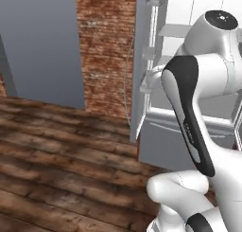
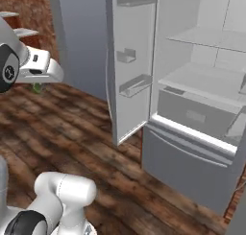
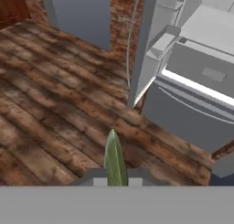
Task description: There is a bowl on the dining counter. Grab a lemon wedge from the fridge and place it in the bowl. Then get the liquor bottle and glass cup from the cabinet and place them next to the bowl.
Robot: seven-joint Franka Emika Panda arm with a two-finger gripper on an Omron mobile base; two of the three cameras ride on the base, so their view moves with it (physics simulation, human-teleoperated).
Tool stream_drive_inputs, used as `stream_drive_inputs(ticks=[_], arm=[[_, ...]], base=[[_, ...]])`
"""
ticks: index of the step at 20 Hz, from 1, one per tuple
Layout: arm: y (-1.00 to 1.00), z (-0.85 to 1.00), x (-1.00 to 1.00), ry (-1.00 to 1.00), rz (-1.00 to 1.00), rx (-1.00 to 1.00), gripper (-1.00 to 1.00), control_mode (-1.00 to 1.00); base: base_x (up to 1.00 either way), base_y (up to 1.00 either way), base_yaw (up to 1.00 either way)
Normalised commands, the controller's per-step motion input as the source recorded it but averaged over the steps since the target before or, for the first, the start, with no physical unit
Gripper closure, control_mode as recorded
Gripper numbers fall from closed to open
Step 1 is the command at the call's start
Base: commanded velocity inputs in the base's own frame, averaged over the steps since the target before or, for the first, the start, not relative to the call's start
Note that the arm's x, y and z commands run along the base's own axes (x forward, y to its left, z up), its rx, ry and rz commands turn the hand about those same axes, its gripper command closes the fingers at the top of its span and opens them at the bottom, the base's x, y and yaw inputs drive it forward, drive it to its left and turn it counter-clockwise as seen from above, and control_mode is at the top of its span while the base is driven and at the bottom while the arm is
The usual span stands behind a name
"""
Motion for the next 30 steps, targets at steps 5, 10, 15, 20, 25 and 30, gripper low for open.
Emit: stream_drive_inputs(ticks=[5, 10, 15, 20, 25, 30], arm=[[0.00, 0.00, 0.00, 0.00, 0.00, 0.00, 1.00, 1.00], [0.00, 0.00, 0.00, 0.00, 0.00, 0.00, 1.00, 1.00], [0.00, 0.00, 0.00, 0.00, 0.00, 0.00, 1.00, 1.00], [0.00, 0.00, 0.00, 0.00, 0.00, 0.00, 1.00, 1.00], [0.00, 0.00, 0.00, 0.00, 0.00, 0.00, 1.00, 1.00], [0.00, 0.00, 0.00, 0.00, 0.00, 0.00, 1.00, 1.00]], base=[[-0.87, 0.33, 0.73], [-0.07, 0.19, 0.58], [0.86, 0.00, 0.34], [1.00, -0.19, 0.25], [1.00, -0.33, 0.22], [1.00, -0.40, 0.21]])
